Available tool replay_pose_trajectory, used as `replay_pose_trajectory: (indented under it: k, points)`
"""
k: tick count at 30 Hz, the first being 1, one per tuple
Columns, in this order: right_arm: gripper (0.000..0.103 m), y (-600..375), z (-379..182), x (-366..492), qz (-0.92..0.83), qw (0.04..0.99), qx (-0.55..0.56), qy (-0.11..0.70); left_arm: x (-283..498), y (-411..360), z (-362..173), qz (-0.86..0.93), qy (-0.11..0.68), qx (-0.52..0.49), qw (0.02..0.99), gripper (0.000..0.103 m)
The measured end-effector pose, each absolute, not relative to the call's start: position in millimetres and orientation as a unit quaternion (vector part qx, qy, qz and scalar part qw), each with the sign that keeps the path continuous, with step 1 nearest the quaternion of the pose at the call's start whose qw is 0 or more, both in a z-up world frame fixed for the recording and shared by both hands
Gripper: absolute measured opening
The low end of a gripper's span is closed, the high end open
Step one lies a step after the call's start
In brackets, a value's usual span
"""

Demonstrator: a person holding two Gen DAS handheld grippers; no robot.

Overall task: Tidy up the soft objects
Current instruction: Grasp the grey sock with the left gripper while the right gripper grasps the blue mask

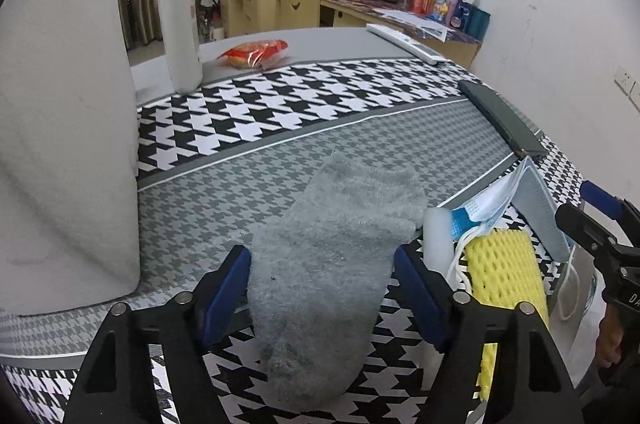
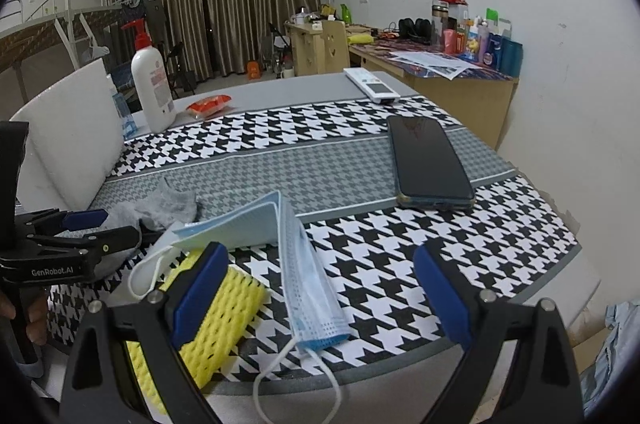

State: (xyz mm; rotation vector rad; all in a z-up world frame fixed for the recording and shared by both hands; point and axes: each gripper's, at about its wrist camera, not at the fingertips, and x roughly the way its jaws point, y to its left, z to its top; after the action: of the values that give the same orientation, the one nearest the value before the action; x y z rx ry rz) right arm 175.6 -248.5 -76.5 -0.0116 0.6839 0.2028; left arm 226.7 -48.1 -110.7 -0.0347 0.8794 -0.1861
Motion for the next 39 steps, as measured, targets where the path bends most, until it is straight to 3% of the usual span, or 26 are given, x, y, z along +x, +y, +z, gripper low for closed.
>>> replay_pose_trajectory:
  k: [6,11,20,22,39]
  points:
    - [0.077,-248.2,-84.0,186.3,0.097,0.930,-0.002,0.356,227.6,-47.6,-111.3,-0.085,0.423,-0.011,0.902,0.060]
    - [0.053,-246.7,-91.7,193.3,0.097,0.922,-0.002,0.375,229.1,-49.5,-111.2,-0.079,0.423,0.002,0.903,0.045]
    - [0.020,-249.8,-94.3,194.0,0.089,0.920,0.005,0.382,229.7,-51.1,-110.8,-0.082,0.421,0.009,0.903,0.012]
    - [0.014,-252.3,-93.6,193.5,0.086,0.920,0.009,0.381,228.8,-51.5,-110.0,-0.088,0.420,0.005,0.904,0.010]
    - [0.009,-251.8,-60.0,178.9,0.092,0.937,0.014,0.338,206.1,-51.5,-73.1,-0.104,0.360,0.007,0.927,0.009]
